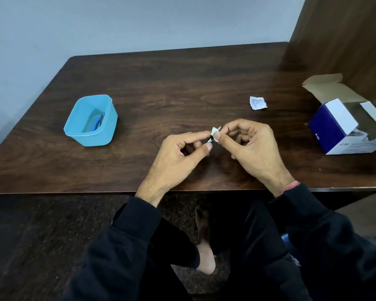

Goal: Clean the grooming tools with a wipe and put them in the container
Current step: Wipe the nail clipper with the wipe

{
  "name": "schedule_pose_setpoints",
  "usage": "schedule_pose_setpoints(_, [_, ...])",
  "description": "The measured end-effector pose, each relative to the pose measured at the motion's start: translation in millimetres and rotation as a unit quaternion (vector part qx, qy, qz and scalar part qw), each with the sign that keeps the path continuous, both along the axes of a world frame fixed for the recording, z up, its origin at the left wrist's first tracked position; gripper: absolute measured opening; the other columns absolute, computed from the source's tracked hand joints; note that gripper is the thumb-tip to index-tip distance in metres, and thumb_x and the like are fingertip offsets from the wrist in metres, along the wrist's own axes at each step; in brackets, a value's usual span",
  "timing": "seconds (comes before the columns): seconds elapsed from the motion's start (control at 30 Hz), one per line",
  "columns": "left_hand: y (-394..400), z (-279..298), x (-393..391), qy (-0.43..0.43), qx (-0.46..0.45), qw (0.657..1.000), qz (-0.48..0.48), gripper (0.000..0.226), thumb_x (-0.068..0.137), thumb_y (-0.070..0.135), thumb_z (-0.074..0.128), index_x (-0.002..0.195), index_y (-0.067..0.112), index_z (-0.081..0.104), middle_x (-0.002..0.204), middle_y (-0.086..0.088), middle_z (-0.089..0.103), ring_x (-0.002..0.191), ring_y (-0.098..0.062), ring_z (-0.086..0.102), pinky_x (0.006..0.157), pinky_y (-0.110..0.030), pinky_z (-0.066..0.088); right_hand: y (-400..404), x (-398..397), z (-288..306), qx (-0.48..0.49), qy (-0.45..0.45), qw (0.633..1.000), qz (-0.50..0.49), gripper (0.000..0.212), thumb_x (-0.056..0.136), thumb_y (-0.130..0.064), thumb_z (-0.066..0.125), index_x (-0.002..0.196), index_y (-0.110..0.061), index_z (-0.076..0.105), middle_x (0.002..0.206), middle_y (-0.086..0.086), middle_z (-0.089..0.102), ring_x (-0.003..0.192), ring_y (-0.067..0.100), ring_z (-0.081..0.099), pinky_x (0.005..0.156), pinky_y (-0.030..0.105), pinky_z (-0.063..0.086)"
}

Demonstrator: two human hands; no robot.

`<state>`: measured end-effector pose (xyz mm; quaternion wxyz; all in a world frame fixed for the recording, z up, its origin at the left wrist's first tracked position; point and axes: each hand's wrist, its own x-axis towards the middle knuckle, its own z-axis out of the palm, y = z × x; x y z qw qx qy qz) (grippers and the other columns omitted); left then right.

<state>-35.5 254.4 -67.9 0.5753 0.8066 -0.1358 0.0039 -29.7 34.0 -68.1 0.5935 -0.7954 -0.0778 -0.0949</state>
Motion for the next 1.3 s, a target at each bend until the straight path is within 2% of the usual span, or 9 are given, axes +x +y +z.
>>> schedule_pose_setpoints(0.07, [-0.2,1.5,-1.3,-0.006,0.0,1.0,-0.004,0.03,0.106,0.021,0.079,0.13,0.038,0.082,0.092,-0.011,0.07,0.073,-0.034,0.063,0.074,-0.034,0.053,1.0,-1.4,-0.4,-0.003,-0.01,1.0,0.003,0.011,0.096,-0.024,0.089,0.088,-0.021,0.082,0.086,-0.011,0.079,0.061,0.012,0.055,0.052,0.032,0.047])
schedule_pose_setpoints(0.23, [0.3,0.5,-1.5,-0.008,0.008,1.0,0.005,0.029,0.105,0.019,0.079,0.132,0.029,0.083,0.093,-0.01,0.071,0.071,-0.01,0.058,0.074,-0.023,0.05,2.7,-2.7,-0.3,-0.017,-0.027,0.999,-0.013,0.012,0.096,-0.023,0.089,0.087,-0.021,0.082,0.082,-0.013,0.077,0.061,0.009,0.056,0.057,0.018,0.044])
schedule_pose_setpoints(0.4, [-0.2,1.1,-1.4,-0.008,0.004,1.0,0.002,0.029,0.105,0.02,0.079,0.13,0.033,0.083,0.093,-0.011,0.07,0.072,-0.028,0.063,0.075,-0.033,0.053,2.9,-2.4,-0.3,-0.004,-0.035,0.999,-0.027,0.012,0.095,-0.024,0.089,0.086,-0.021,0.082,0.081,-0.009,0.076,0.062,0.012,0.056,0.058,0.025,0.046])
schedule_pose_setpoints(0.5, [0.2,0.8,-0.8,-0.005,0.015,1.0,0.006,0.028,0.105,0.019,0.079,0.131,0.028,0.084,0.094,-0.01,0.072,0.071,-0.016,0.061,0.074,-0.025,0.052,3.3,-3.9,1.5,-0.029,-0.046,0.998,-0.028,0.011,0.096,-0.025,0.089,0.087,-0.023,0.082,0.076,-0.013,0.072,0.057,0.013,0.055,0.056,0.023,0.045])
schedule_pose_setpoints(0.63, [-0.4,0.6,-1.3,0.002,0.005,1.0,0.007,0.029,0.105,0.019,0.08,0.132,0.028,0.083,0.095,-0.01,0.074,0.078,-0.033,0.066,0.08,-0.033,0.056,4.7,-2.9,2.8,-0.028,-0.044,0.997,-0.049,0.012,0.095,-0.029,0.089,0.087,-0.025,0.082,0.075,-0.012,0.073,0.061,0.034,0.062,0.056,0.043,0.056])
schedule_pose_setpoints(0.93, [0.0,-2.7,1.3,-0.021,0.024,0.999,0.01,0.028,0.105,0.019,0.08,0.131,0.026,0.084,0.086,0.005,0.068,0.074,-0.007,0.061,0.079,-0.024,0.051,4.3,-2.8,1.0,-0.017,-0.039,0.999,-0.029,0.011,0.096,-0.026,0.09,0.087,-0.023,0.083,0.078,-0.01,0.075,0.063,0.035,0.065,0.057,0.059,0.059])
schedule_pose_setpoints(1.03, [-0.3,-1.3,1.0,-0.023,0.03,0.999,0.01,0.028,0.104,0.019,0.08,0.131,0.026,0.084,0.091,-0.002,0.073,0.076,-0.013,0.065,0.081,-0.025,0.053,3.9,-2.2,1.4,-0.013,-0.04,0.998,-0.052,0.013,0.095,-0.029,0.09,0.086,-0.023,0.083,0.078,-0.008,0.075,0.064,0.036,0.063,0.057,0.059,0.058])
schedule_pose_setpoints(1.2, [0.7,0.2,0.6,-0.032,0.031,0.999,0.005,0.029,0.105,0.017,0.079,0.13,0.031,0.084,0.085,0.004,0.067,0.072,-0.004,0.056,0.077,-0.021,0.048,3.9,-3.3,-0.1,-0.027,-0.029,0.999,-0.02,0.011,0.095,-0.025,0.09,0.087,-0.023,0.082,0.08,-0.011,0.077,0.055,0.02,0.056,0.053,0.031,0.047])
schedule_pose_setpoints(1.3, [0.0,0.1,0.4,-0.024,0.029,0.999,0.011,0.028,0.104,0.018,0.079,0.13,0.028,0.083,0.091,-0.003,0.071,0.073,-0.017,0.061,0.079,-0.032,0.054,3.2,-1.1,0.0,-0.016,-0.027,0.999,-0.04,0.011,0.095,-0.025,0.09,0.087,-0.023,0.083,0.078,-0.014,0.076,0.057,0.012,0.054,0.053,0.025,0.044])
